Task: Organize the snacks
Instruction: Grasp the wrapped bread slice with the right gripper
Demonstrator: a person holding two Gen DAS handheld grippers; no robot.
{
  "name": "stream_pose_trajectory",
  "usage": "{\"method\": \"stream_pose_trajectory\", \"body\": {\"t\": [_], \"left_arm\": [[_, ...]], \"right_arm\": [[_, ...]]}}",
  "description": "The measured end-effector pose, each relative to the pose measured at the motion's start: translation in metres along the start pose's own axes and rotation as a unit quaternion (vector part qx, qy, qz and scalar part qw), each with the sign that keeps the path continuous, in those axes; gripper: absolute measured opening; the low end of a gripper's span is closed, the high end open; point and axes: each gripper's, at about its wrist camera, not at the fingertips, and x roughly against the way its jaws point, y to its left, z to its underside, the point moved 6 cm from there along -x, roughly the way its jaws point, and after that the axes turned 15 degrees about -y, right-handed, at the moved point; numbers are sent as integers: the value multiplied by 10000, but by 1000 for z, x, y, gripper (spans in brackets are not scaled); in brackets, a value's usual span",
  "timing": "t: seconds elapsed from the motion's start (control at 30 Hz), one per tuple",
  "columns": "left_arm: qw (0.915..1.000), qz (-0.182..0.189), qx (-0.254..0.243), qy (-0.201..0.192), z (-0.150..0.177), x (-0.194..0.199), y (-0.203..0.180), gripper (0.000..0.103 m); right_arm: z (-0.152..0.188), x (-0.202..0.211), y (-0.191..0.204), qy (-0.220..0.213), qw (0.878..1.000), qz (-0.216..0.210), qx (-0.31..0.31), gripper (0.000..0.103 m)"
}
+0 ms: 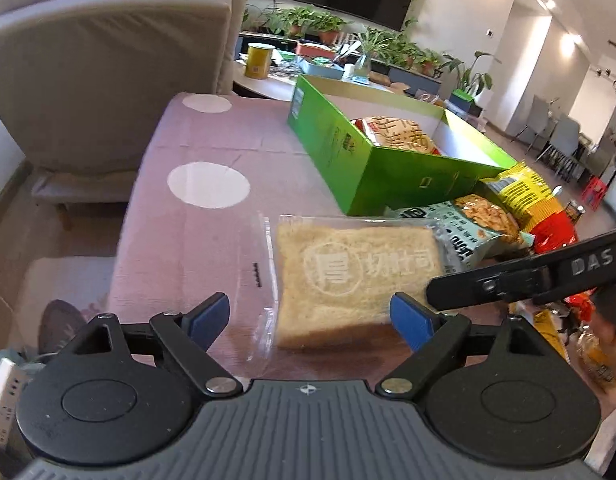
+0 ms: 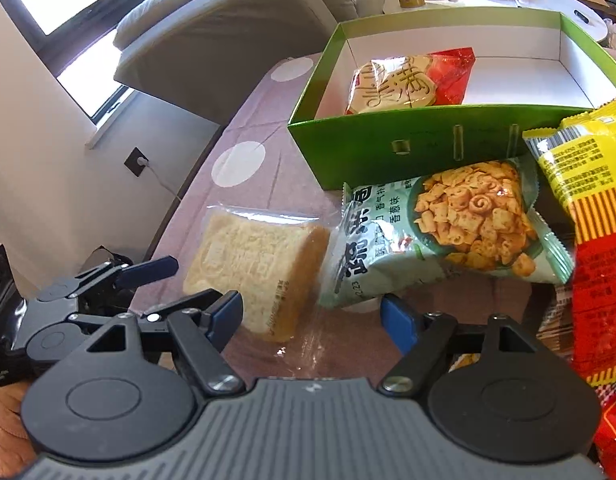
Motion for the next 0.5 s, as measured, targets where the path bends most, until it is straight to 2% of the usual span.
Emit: {"method": "stream_pose_trajectory", "body": {"t": [0.1,0.23,0.33,0.5], "left_arm": [[9999,90,75,42,3,-4,-2,86],[9997,237,-57,19,7,-1,-10,80],[9997,240,10,30,7,6,-14,80],[9995,231,45,-214,-2,30,-26,80]], "right_arm": [[2,-6,2,68,10000,40,33,75],[3,-10,5,87,9999,35,74,55],[3,-6,6,65,9998,46,167,52],[2,7,13,-72,9997,-129,178,52]]}}
